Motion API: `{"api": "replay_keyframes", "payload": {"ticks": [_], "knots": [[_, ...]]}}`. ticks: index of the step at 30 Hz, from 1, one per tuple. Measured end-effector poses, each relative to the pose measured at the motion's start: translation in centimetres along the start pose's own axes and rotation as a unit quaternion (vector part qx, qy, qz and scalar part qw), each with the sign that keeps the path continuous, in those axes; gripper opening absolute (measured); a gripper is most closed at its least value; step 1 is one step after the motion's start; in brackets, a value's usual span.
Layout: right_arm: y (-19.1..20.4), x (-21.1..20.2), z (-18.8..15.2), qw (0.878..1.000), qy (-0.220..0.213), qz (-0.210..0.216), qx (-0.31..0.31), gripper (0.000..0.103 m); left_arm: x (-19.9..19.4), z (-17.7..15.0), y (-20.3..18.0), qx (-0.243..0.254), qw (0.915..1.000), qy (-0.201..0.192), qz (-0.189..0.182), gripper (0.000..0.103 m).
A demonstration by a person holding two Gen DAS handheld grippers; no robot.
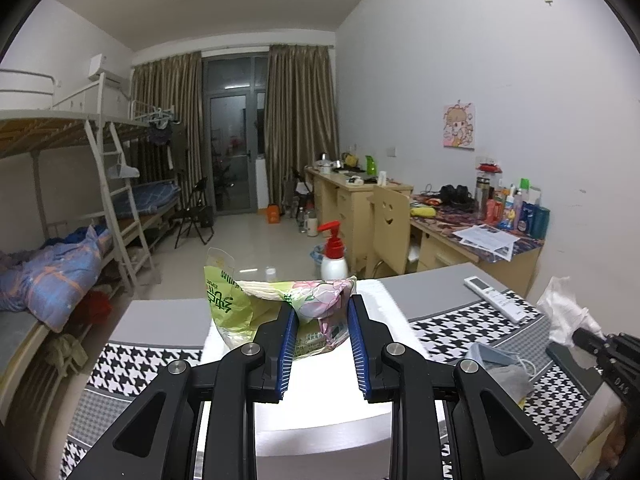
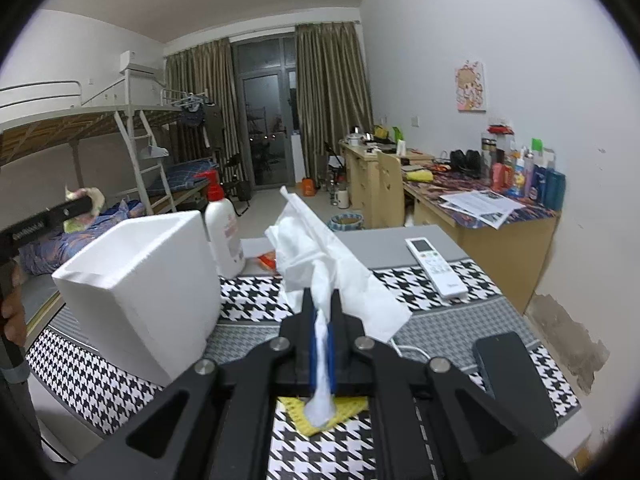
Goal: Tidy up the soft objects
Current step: 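Carry the wet wipes pack over the foam box with the left gripper while the right carries the tissue, then lower the wet wipes pack into the foam box and open the left gripper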
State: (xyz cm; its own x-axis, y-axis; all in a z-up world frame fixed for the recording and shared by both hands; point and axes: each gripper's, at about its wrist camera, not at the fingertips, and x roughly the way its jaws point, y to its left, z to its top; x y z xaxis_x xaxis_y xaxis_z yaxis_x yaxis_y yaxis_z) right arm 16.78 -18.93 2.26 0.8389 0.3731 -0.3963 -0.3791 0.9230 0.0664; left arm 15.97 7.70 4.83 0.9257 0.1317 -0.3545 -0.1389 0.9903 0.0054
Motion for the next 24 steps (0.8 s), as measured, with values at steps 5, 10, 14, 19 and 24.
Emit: {"api": "replay_keyframes", "payload": {"ticks": [5,10,14,19,24], "knots": [[0.8,0.1,0.7,1.000,-0.010,0.012,-0.001,0.006,0.8,-0.4,0.8,-0.005,0.9999,0.015,0.007,0.027],[1.7,0.5,1.4,1.000,-0.014,0.023,-0.008,0.006,1.4,-0.6,1.3,-0.010,0.9995,0.030,0.002,0.027],[2.6,0.7,1.9,0.999,-0.019,0.036,-0.015,0.006,1.8,-0.7,1.7,-0.011,0.9993,0.036,0.001,0.027],[3.6,1.2,2.7,0.998,-0.022,0.051,-0.019,0.006,2.2,-0.9,2.0,-0.010,0.9990,0.045,0.000,0.028],[4.8,1.9,3.1,0.997,-0.021,0.064,-0.026,0.006,2.6,-1.1,2.4,-0.008,0.9987,0.050,-0.001,0.056]]}}
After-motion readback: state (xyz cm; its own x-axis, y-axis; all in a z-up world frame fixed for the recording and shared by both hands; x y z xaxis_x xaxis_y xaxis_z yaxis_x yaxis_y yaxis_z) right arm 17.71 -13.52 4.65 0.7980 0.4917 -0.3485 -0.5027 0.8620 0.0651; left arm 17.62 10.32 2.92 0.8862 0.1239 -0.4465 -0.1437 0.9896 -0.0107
